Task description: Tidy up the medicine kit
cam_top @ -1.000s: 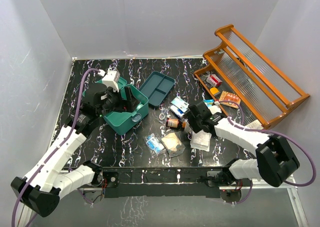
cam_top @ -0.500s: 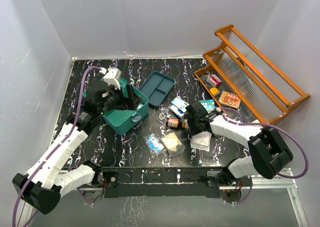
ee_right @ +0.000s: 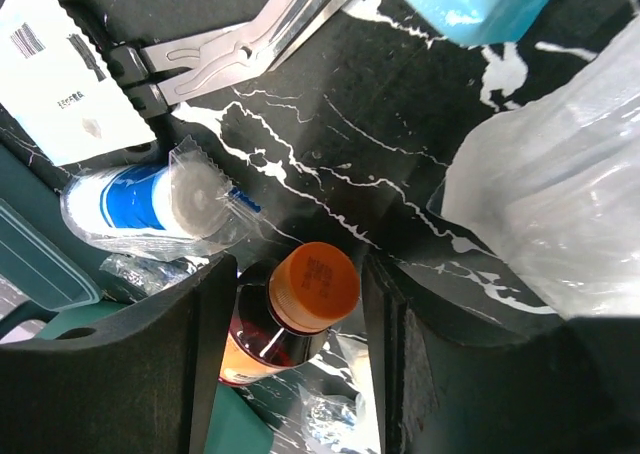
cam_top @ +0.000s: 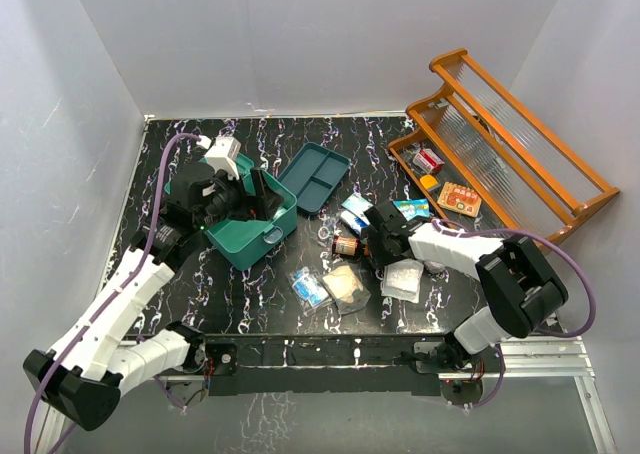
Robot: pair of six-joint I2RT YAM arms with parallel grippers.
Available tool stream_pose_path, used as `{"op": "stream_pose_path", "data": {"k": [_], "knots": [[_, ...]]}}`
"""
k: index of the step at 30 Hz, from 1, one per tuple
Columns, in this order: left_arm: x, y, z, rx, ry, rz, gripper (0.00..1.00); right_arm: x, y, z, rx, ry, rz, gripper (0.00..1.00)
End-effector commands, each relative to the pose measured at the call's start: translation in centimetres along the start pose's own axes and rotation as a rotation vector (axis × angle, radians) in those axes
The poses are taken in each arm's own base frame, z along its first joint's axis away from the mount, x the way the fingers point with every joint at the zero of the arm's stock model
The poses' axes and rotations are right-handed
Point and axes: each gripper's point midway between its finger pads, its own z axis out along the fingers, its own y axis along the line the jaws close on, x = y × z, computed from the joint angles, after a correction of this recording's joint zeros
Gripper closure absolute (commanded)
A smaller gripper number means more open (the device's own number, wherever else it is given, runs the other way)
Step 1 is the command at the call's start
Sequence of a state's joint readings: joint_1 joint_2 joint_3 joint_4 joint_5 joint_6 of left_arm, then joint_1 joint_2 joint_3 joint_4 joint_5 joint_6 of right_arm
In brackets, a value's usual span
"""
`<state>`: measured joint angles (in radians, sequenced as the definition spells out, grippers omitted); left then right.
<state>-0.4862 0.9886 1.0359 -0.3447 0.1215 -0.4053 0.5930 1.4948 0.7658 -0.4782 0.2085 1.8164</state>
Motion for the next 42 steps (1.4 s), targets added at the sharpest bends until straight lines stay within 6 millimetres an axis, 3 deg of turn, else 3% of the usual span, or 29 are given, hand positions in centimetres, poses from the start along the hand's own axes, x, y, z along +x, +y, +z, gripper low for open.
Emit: {"op": "stream_pose_path", "data": {"k": [1,10,14,18,22,26,35,42], "knots": [[-0.7,-0.4,-1.1,0.018,-0.035,-0.004,0.15,0.0,1.0,0.5,0.001,-0.011,0.045,0.51],[-0.2,-0.2,-1.3,0.010,-0.027,-0.014,0.15,-0.7,0.6,0.6,-0.001,-0.044,0.007,0.74],[0.2,-0.4,-1.2,0.030,-0.024,-0.027,0.14,-0.9,1.8,-0.5,-0.073,-0.047,-0.049,0.87],[1.5,-1.2,-0.8,0.079,0.018,-0.070,0.15,-0.8,5.3,-3.5,-0.226,-0.039,-0.146,0.97],[2.6,-2.7,-0.4,0.162,0.087,-0.112,0.15,-0.2,9.5,-7.6,-0.432,-0.029,-0.326,1.00],[3.0,-4.1,-0.5,0.239,0.133,-0.133,0.15,1.1,11.6,-11.5,-0.611,-0.001,-0.535,1.00],[4.4,-6.1,-0.8,0.393,0.205,-0.087,0.15,4.0,13.1,-18.2,-0.856,0.104,-0.876,1.00],[5.0,-7.5,0.6,0.540,0.196,-0.023,0.16,7.3,11.5,-19.4,-0.930,0.282,-1.219,1.00]]}}
